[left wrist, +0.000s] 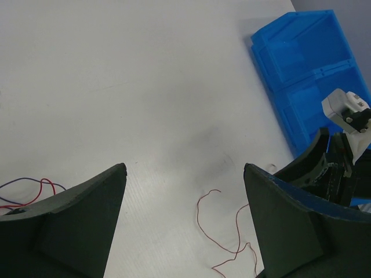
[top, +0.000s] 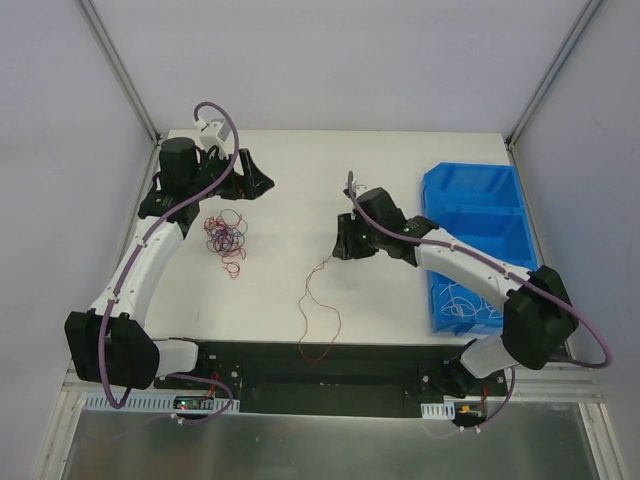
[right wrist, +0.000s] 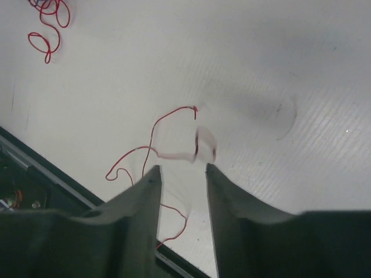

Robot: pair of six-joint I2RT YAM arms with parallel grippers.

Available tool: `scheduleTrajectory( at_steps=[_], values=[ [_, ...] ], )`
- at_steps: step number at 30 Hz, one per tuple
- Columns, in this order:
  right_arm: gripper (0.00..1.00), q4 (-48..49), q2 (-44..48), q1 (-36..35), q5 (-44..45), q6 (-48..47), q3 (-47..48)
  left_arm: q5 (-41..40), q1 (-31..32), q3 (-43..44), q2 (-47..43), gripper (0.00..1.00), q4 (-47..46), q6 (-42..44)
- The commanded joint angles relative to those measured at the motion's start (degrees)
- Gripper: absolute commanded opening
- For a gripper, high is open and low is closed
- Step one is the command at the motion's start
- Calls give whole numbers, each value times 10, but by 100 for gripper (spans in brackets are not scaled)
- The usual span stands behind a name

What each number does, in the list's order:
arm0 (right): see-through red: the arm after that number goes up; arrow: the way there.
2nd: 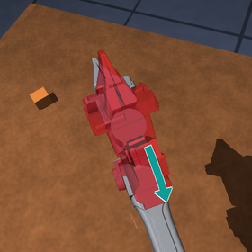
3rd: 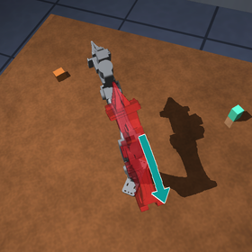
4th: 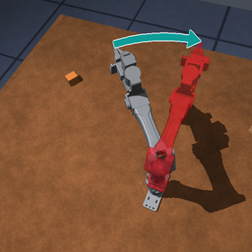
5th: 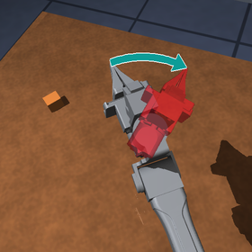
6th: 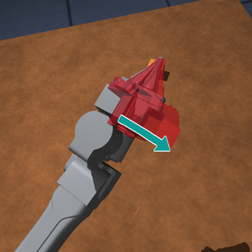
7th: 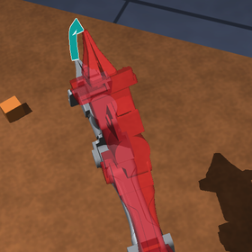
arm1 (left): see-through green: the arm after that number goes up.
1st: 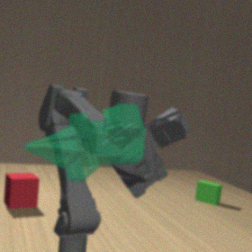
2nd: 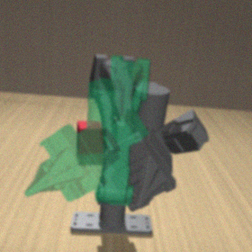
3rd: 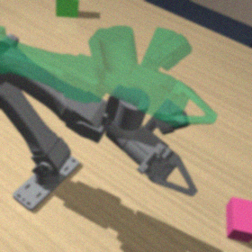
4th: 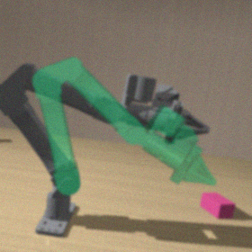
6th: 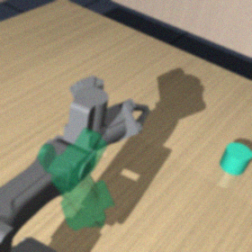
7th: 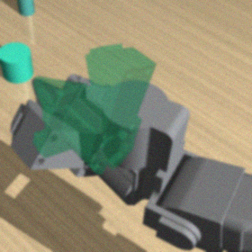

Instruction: Untangle the cables

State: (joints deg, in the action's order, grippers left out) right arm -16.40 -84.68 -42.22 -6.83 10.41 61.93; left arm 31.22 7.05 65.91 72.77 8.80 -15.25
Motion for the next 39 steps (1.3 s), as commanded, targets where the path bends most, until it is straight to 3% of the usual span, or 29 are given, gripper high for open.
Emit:
scheduleTrajectory(
  at_steps=[1,3,6,10,13,19,31,36,39],
  values=[
    [51,-41,2,-8,30,-9,5,17,-5,-5,-11,81,-29,-5],
    [71,-59,26,-16,58,-31,-1,18,-5,-5,-11,82,-28,-6],
    [89,-61,64,-30,61,-48,-28,18,-5,-6,-16,81,-31,-5],
    [97,-9,86,-63,26,-33,-70,16,-5,-8,-19,82,-31,-4],
    [99,45,52,-96,14,1,-85,16,-4,-11,-19,82,-34,-5],
    [93,47,-64,-149,47,75,-12,16,-4,-14,-4,82,-37,-5],
    [98,-87,-227,-219,210,188,147,16,-4,-14,1,82,-36,-6],
    [88,-169,-275,-238,304,214,214,11,-5,-15,-1,82,-37,-5],
    [85,-181,-290,-241,313,218,222,15,-8,-14,0,82,-37,-7]
  ],
)
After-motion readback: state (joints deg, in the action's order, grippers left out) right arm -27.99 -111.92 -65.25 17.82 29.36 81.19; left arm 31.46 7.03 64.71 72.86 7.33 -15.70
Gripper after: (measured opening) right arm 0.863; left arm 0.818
